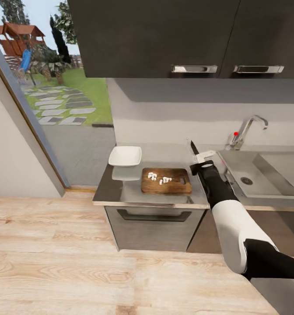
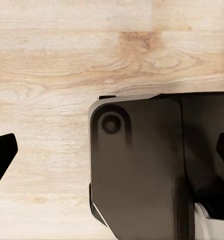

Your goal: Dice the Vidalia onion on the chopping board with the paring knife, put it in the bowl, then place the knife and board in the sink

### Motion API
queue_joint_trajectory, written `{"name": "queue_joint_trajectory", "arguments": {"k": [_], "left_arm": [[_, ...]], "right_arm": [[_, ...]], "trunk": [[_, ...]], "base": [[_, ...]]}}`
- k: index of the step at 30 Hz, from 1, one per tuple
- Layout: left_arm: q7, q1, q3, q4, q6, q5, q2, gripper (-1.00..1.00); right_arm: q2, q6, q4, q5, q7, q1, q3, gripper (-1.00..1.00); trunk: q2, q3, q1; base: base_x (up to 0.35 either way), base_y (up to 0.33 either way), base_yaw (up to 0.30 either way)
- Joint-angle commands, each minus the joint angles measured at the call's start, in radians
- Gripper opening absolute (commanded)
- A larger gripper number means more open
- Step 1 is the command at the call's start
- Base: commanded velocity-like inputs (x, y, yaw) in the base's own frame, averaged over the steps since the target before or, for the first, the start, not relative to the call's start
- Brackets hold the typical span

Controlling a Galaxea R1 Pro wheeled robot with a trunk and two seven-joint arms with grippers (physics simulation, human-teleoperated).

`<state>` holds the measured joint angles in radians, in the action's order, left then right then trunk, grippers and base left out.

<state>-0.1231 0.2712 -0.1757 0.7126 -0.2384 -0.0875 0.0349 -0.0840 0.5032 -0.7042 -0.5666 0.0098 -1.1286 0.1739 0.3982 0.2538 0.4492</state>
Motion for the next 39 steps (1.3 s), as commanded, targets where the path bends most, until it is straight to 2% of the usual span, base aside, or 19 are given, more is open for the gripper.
{"name": "queue_joint_trajectory", "arguments": {"k": [1,4,5,8,12,16,18,32,39], "left_arm": [[-0.009,0.000,-0.008,0.002,-0.002,-0.009,-0.001,1.00],[-0.009,0.000,-0.008,0.001,-0.002,-0.009,-0.002,1.00],[-0.009,0.000,-0.008,0.001,-0.002,-0.009,-0.003,1.00],[-0.011,0.000,-0.008,-0.011,-0.002,-0.008,-0.003,1.00],[-0.012,-0.004,-0.008,-0.021,-0.002,-0.008,-0.003,1.00],[-0.012,-0.006,-0.008,-0.026,-0.002,-0.008,-0.003,1.00],[-0.012,-0.006,-0.008,-0.027,-0.002,-0.008,-0.003,1.00],[-0.012,-0.006,-0.008,-0.028,-0.002,-0.008,-0.003,1.00],[-0.012,-0.007,-0.008,-0.030,-0.002,-0.008,-0.002,1.00]], "right_arm": [[0.025,0.003,0.003,-0.001,0.038,-0.001,0.009,-1.00],[0.067,0.003,0.006,0.007,0.120,-0.001,0.041,-1.00],[0.085,0.002,0.007,0.009,0.166,-0.001,0.081,-1.00],[0.100,-0.004,0.018,0.010,0.202,0.000,0.137,-1.00],[0.140,-0.028,0.116,0.011,0.214,0.000,0.150,-1.00],[0.146,-0.091,0.172,0.012,0.214,0.000,0.152,-1.00],[0.146,-0.100,0.183,0.011,0.213,0.000,0.153,-1.00],[0.148,-0.104,0.193,0.010,0.210,0.000,0.154,-1.00],[0.175,-0.103,0.208,0.012,0.207,0.000,0.156,-1.00]], "trunk": [[0.002,0.002,0.001],[0.002,0.002,0.001],[0.002,0.002,0.001],[0.002,0.002,0.001],[0.002,0.002,0.001],[0.002,0.002,0.001],[0.002,0.002,0.001],[0.002,0.002,0.001],[0.002,0.002,0.001]], "base": [[0.113,-0.275,0.000],[0.109,-0.277,0.000],[0.106,-0.286,0.000],[0.099,-0.292,0.000],[0.081,-0.302,0.000],[0.079,-0.304,0.000],[0.082,-0.304,0.000],[0.087,-0.304,0.000],[0.090,-0.304,0.000]]}}
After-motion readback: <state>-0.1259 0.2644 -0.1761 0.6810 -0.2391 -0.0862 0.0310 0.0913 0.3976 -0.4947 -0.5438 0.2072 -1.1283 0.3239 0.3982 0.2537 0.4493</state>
